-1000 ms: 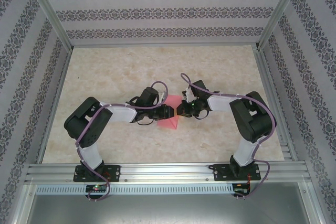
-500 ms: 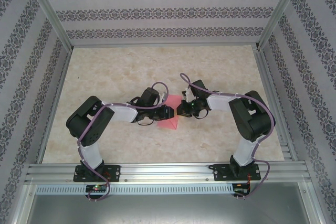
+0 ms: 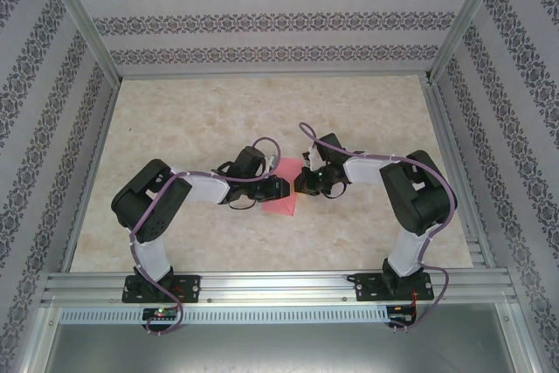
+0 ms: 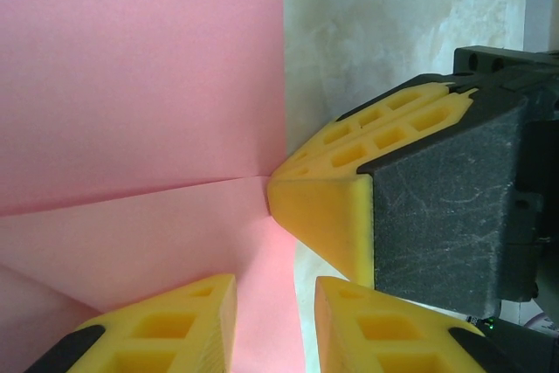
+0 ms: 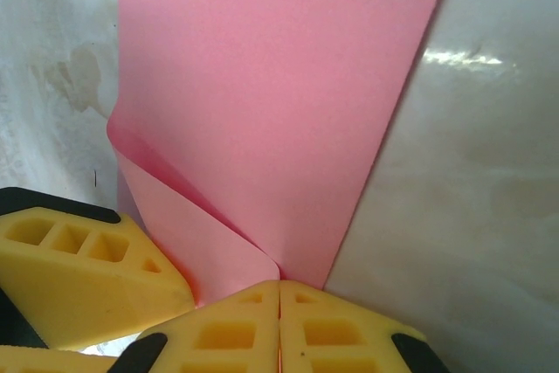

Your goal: Fold a paper plane with a square sheet of paper (pick it up from the middle)

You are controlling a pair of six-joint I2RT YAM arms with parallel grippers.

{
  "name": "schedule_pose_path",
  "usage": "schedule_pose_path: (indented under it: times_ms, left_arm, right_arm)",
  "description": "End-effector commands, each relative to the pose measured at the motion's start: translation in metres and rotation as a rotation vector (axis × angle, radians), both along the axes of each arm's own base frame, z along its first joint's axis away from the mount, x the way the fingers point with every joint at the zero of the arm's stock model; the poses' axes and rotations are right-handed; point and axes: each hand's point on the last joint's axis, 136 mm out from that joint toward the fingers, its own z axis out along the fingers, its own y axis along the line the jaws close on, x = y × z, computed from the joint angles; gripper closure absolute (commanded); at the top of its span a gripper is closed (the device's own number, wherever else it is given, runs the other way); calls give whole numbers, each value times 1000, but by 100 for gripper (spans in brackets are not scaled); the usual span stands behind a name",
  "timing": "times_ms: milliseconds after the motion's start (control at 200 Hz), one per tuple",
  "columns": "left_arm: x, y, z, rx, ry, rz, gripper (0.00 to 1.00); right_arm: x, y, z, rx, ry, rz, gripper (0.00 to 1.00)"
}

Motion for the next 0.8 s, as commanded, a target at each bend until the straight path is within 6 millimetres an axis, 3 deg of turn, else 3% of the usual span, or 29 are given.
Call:
schedule_pose_path:
  times_ms: [0,350,609,794]
  left_arm:
    - [0,-7,0,-7,10,-9,69]
    - [-2,-2,-10,31,40,11,70]
    - [-5,8,-19,87,65,34,71]
    - [-5,9,-23,98,77,44,72]
  right_arm:
    - [7,2,-2,-17,-21,9,92]
    - [8,-1,-1,-23,-16,-2,91]
    - [18,-16,33,-14,-96,-72,80]
    - [7,-5,32,17,-81,-11,83]
